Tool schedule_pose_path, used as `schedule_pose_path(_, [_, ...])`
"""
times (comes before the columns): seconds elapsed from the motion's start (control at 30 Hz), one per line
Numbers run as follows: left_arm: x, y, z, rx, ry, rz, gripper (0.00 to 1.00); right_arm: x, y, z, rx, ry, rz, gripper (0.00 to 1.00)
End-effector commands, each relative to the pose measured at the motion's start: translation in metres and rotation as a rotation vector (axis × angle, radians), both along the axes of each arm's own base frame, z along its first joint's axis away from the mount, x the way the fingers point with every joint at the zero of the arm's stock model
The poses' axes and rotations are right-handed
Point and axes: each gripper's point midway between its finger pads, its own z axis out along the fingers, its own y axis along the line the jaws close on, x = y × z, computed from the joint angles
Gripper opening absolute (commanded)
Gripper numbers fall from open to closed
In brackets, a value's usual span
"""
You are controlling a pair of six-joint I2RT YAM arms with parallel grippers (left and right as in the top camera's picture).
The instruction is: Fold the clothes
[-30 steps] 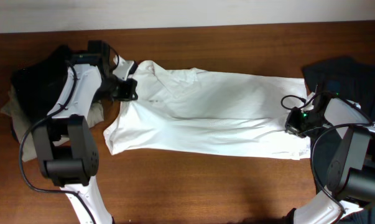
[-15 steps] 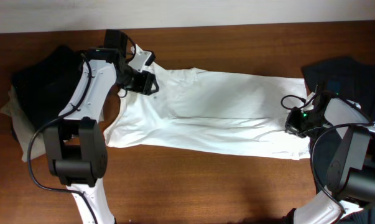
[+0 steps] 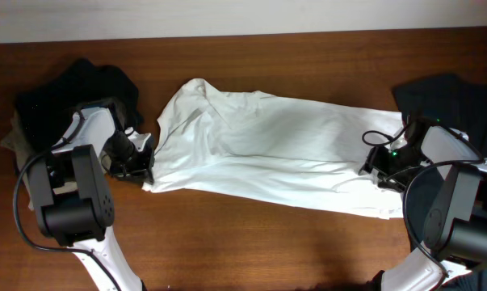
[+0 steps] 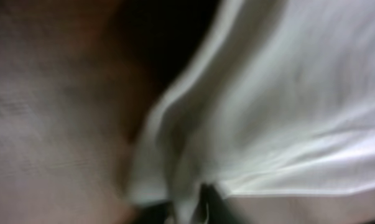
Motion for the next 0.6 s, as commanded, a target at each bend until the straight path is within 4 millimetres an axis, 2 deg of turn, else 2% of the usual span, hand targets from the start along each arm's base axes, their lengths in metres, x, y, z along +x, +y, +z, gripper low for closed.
schedule_pose_path(0.0, [0.011,0.0,0.0,-0.006,-0.052,-0.002,0.0,-0.004,-0.003,0.01,-0.012,0.024,0.014,0.61])
schedule_pose_path(0.03, [0.013,0.001,0.003,-0.006,-0.052,-0.002,0.01,-0.007,-0.002,0.018,-0.011,0.028,0.013,0.61])
schedule_pose_path(0.1, [0.007,0.006,0.005,0.022,-0.025,-0.01,0.0,-0.022,0.001,0.02,-0.004,0.087,0.014,0.64])
schedule_pose_path(0.13, [-0.002,0.013,0.006,0.073,0.017,-0.004,0.01,-0.033,-0.001,0.014,-0.022,0.131,-0.005,0.68])
schedule_pose_path(0.23, [-0.004,0.023,0.006,0.105,0.034,0.048,0.01,-0.059,0.007,-0.013,-0.017,0.181,-0.027,0.69])
schedule_pose_path(0.27, [-0.005,0.026,0.006,0.105,0.034,0.057,0.0,-0.063,0.007,-0.024,-0.028,0.171,-0.039,0.53])
schedule_pose_path(0.3, [-0.005,0.028,0.006,0.104,0.035,0.062,0.0,-0.066,0.002,-0.027,-0.066,0.189,-0.068,0.27])
schedule_pose_path(0.33, [-0.007,0.031,0.006,0.103,0.041,0.075,0.01,-0.068,-0.02,-0.025,-0.186,0.215,-0.079,0.06])
schedule_pose_path(0.37, [-0.01,0.034,0.007,0.104,0.055,0.091,0.01,-0.066,-0.029,-0.016,-0.216,0.235,-0.098,0.04])
schedule_pose_path(0.43, [-0.023,0.04,0.012,0.09,0.105,0.131,0.0,-0.067,-0.031,0.008,-0.204,0.287,-0.1,0.04])
schedule_pose_path(0.47, [-0.026,0.04,0.015,0.087,0.119,0.132,0.0,-0.069,-0.03,0.012,-0.199,0.301,-0.097,0.06])
schedule_pose_path(0.5, [-0.031,0.034,0.024,0.066,0.13,0.134,0.01,-0.071,-0.025,0.02,-0.164,0.309,-0.059,0.25])
schedule_pose_path(0.53, [-0.035,0.032,0.041,0.064,0.116,0.134,0.04,-0.066,-0.026,0.03,-0.159,0.294,-0.042,0.34])
schedule_pose_path(0.57, [-0.035,0.032,0.052,0.067,0.089,0.136,0.28,-0.059,-0.029,0.041,-0.168,0.267,-0.046,0.38])
